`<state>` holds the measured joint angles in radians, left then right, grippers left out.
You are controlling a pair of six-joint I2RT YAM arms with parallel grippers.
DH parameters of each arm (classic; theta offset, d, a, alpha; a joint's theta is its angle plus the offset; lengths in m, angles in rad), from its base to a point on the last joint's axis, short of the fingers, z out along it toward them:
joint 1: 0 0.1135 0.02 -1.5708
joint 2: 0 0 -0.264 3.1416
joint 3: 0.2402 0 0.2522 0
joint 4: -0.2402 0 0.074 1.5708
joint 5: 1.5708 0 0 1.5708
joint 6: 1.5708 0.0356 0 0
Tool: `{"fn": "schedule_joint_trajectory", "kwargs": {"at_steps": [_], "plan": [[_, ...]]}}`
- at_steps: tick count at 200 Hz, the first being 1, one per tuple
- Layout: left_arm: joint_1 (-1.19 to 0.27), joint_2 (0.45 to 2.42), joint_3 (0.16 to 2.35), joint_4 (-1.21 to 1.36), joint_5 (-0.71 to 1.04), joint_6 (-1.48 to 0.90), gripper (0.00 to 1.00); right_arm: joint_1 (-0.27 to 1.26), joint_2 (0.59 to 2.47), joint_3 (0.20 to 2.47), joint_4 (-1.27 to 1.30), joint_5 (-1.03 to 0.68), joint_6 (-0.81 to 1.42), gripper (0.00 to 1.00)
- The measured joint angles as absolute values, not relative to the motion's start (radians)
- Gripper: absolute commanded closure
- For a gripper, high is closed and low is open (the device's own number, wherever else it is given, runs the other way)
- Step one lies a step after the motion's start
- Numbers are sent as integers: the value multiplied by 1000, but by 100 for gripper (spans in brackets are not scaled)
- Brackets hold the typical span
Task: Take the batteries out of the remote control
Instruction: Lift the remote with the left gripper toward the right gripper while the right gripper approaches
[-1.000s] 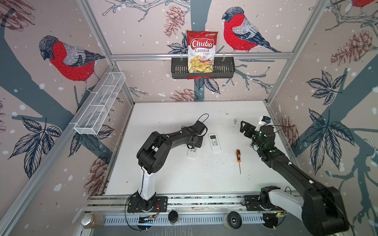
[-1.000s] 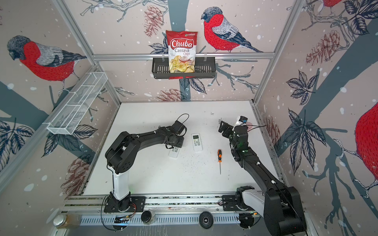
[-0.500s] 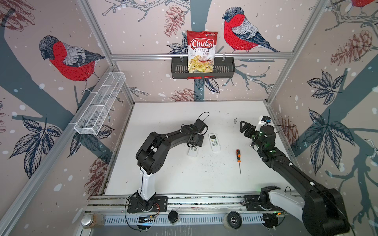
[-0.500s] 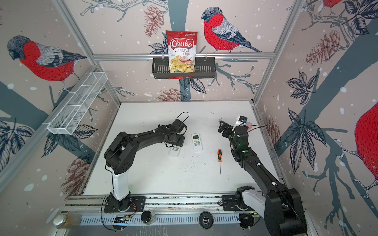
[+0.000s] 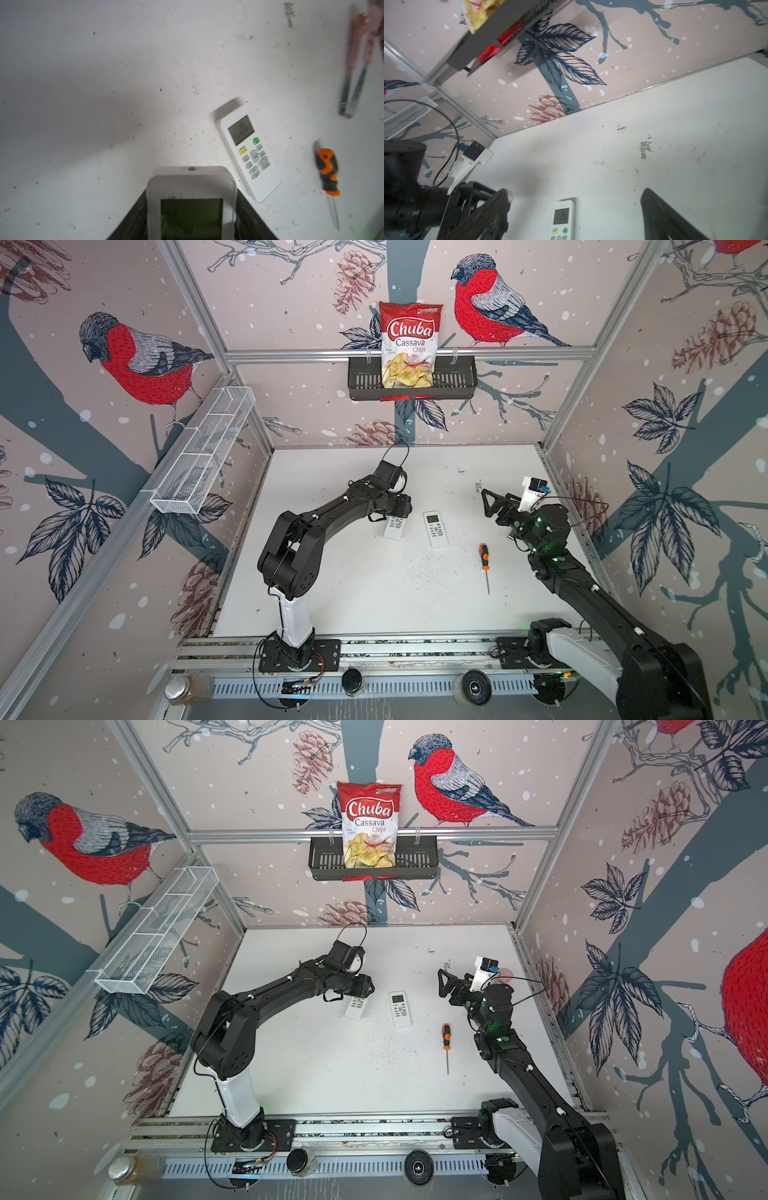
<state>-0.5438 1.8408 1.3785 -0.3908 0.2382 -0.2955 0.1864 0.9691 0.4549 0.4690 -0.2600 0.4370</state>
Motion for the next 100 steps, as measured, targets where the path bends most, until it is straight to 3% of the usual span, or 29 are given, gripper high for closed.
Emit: {"fn": "schedule_joint_trajectory", "kwargs": {"at_steps": [44, 100], "plan": [[-469, 1823, 1382, -258, 527, -308, 77, 163, 977, 461, 588, -511, 443, 0], [-459, 1867, 1402, -6, 822, -397, 77, 142, 1156, 522, 763, -813, 531, 4]]}}
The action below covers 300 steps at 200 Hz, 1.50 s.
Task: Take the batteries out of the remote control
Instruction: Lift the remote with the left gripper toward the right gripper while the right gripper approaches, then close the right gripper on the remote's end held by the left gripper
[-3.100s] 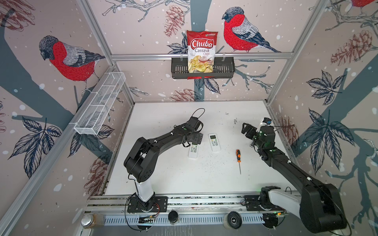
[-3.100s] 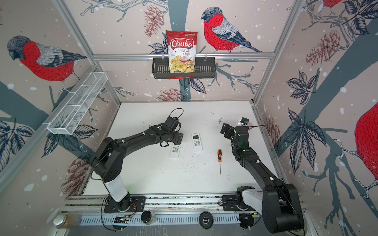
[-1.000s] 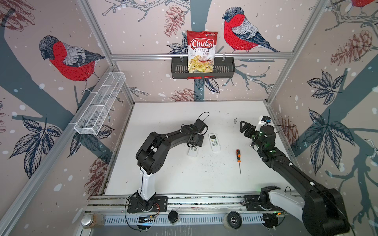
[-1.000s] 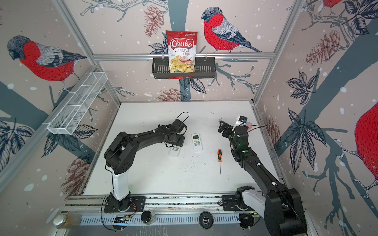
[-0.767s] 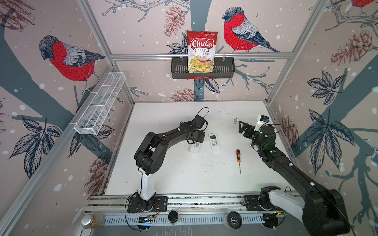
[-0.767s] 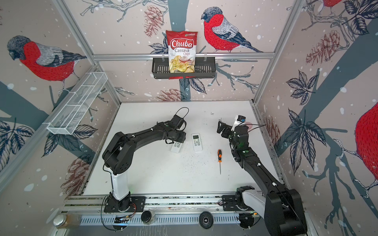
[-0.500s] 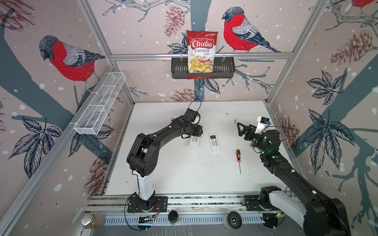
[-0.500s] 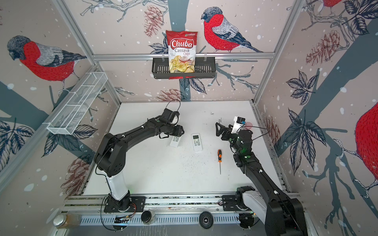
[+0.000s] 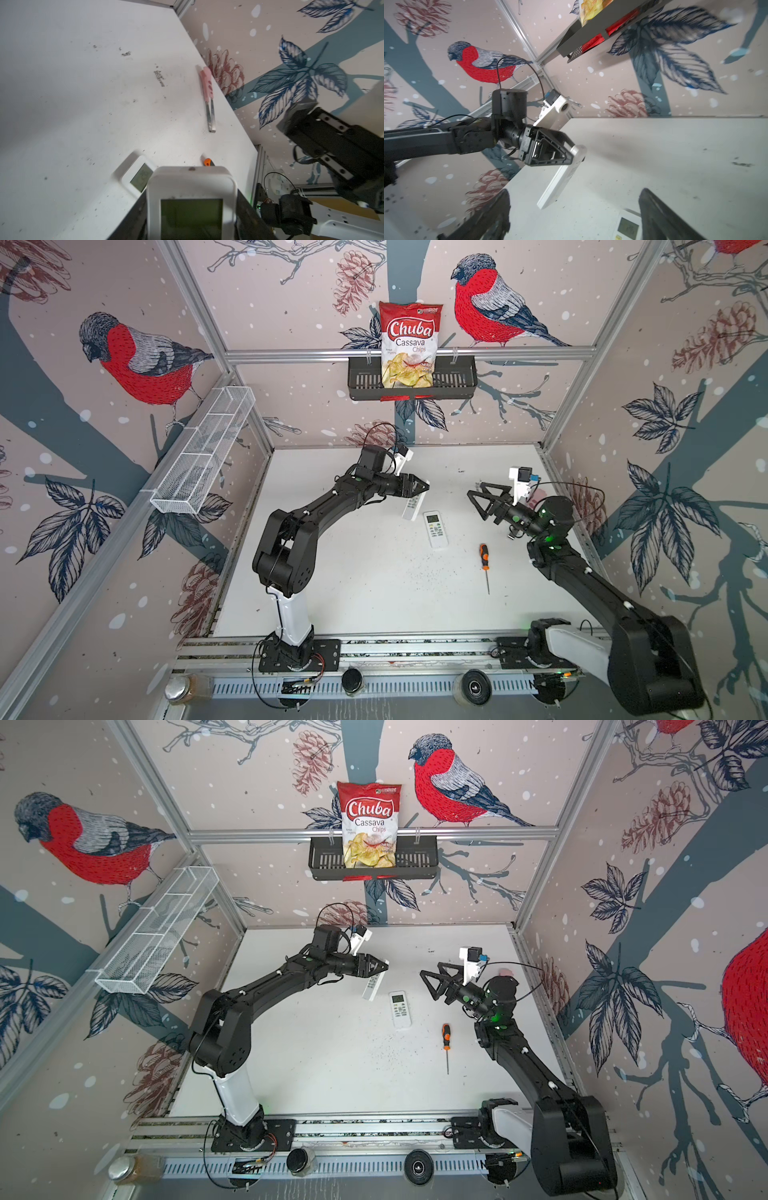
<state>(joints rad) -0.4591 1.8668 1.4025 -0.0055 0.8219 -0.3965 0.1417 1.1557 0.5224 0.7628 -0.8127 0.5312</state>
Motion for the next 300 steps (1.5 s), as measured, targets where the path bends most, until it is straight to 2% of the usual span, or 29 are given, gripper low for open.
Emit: {"fn": "schedule_joint_trajectory", "kwargs": {"at_steps": [39, 95, 121, 195, 300], "plan": [[-446, 1933, 1425, 241, 978, -533, 77, 139, 1225, 571, 830, -907, 602, 4], [-401, 2125, 1451, 1018, 1163, -1135, 76, 174, 1372, 706, 828, -950, 607, 6], [-376, 2145, 1481, 1202, 1196, -1282, 80, 219, 1433, 805, 776, -945, 575, 6], [-360, 2128, 1499, 1216, 1231, -1285, 80, 271, 1638, 991, 727, -965, 553, 7], [-356, 2167, 1578, 1139, 1230, -1243, 81, 321, 1750, 1089, 748, -1010, 584, 6]]}}
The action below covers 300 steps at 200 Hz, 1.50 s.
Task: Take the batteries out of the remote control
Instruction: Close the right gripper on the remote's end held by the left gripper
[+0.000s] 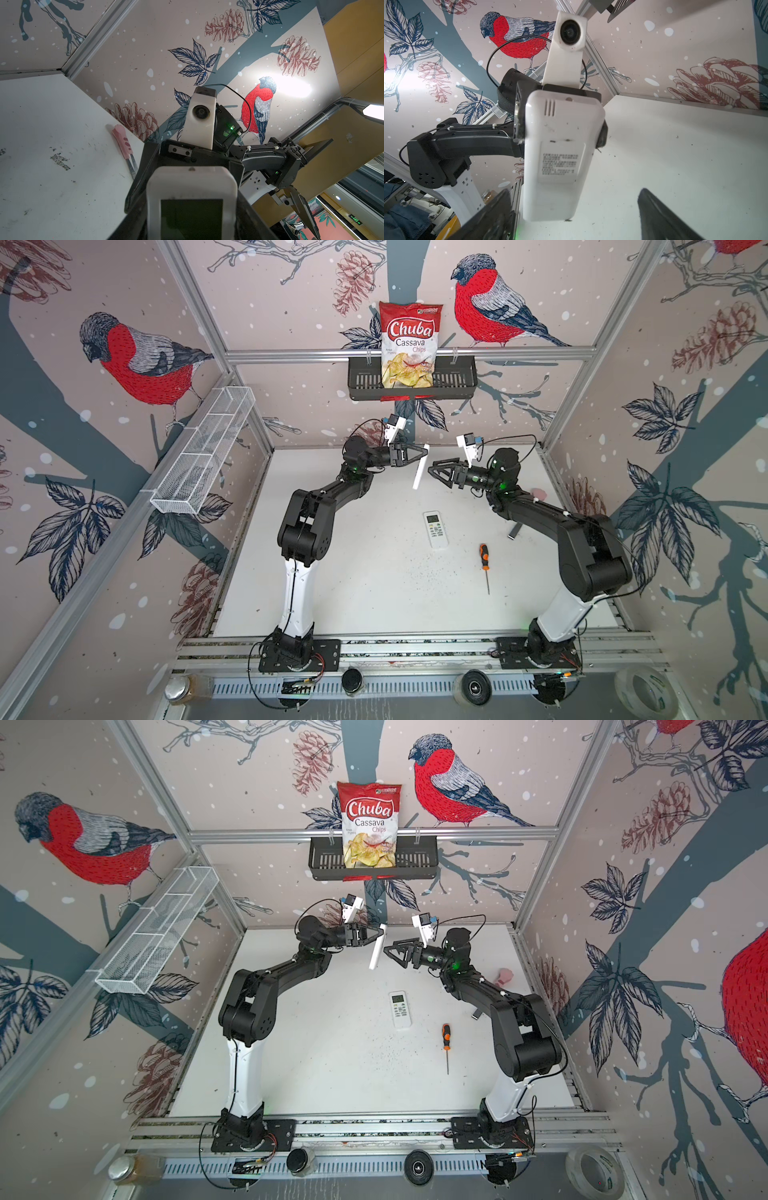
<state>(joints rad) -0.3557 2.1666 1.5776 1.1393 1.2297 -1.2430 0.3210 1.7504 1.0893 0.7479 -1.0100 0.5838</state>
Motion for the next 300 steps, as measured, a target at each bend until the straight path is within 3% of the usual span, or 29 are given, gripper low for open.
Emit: {"fn": "schedule_joint_trajectory", "kwargs": {"at_steps": [146, 300], "plan": [[-356, 2189, 1609, 1095, 1229, -1225, 82, 364, 1835, 1188, 762, -1039, 630, 12], [-356, 2188, 1616, 1137, 1234, -1224, 81, 366, 1872, 1217, 843, -1061, 754, 54]]}}
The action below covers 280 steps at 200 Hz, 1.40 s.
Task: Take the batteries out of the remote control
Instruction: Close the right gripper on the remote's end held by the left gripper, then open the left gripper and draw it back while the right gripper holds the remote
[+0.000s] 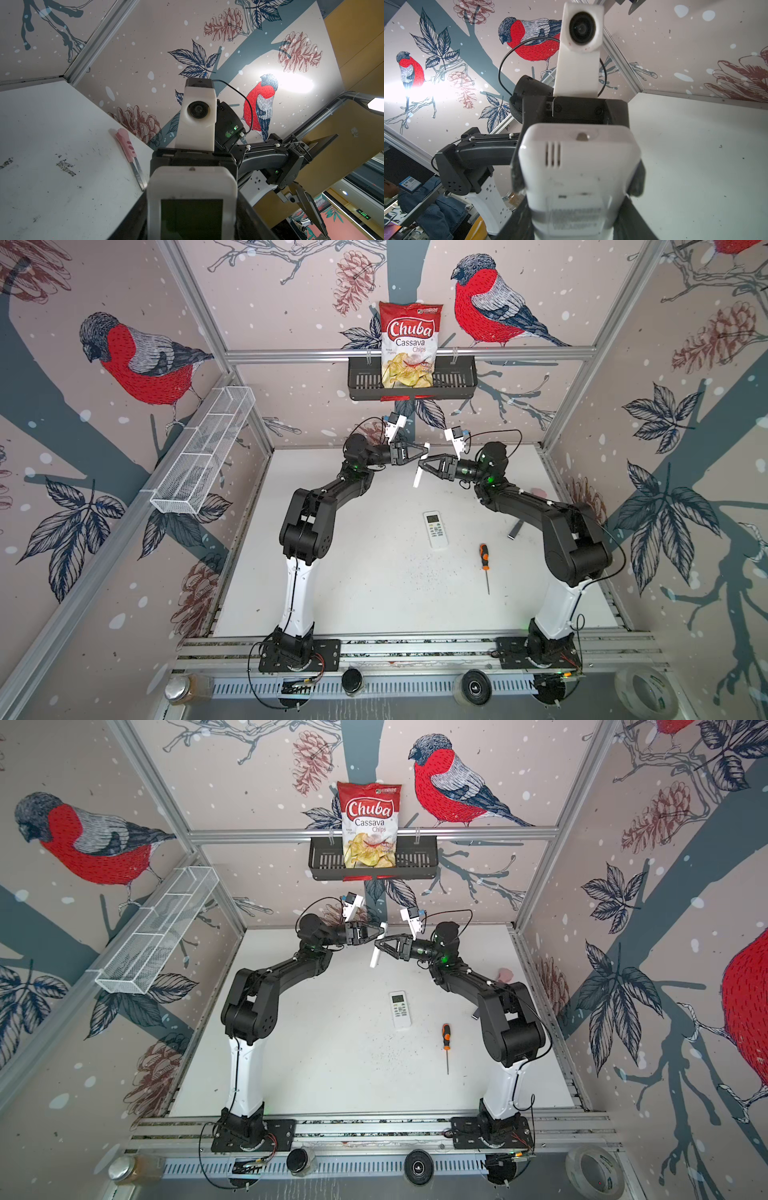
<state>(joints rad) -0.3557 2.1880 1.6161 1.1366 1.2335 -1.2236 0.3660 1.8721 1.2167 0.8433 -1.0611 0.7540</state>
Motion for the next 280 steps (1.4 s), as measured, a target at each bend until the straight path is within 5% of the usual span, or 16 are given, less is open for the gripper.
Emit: {"fn": "schedule_joint_trajectory", "kwargs": {"at_steps": [37, 93, 120, 202, 280], "plan": [[-356, 2188, 1616, 1140, 1233, -1227, 75, 366, 1872, 1217, 843, -1061, 754, 61], [-347, 2188, 1602, 1172, 1230, -1242, 35, 368, 1871, 1218, 836, -1053, 754, 68], [-337, 2186, 1595, 1175, 1224, -1250, 4, 363, 1863, 1210, 835, -1053, 737, 69], [-299, 2099, 1516, 1060, 1162, -1138, 3, 353, 1818, 1193, 762, -1049, 699, 71], [-257, 1789, 1330, 440, 825, -651, 4, 375, 1766, 1353, 150, -854, 390, 70]]}}
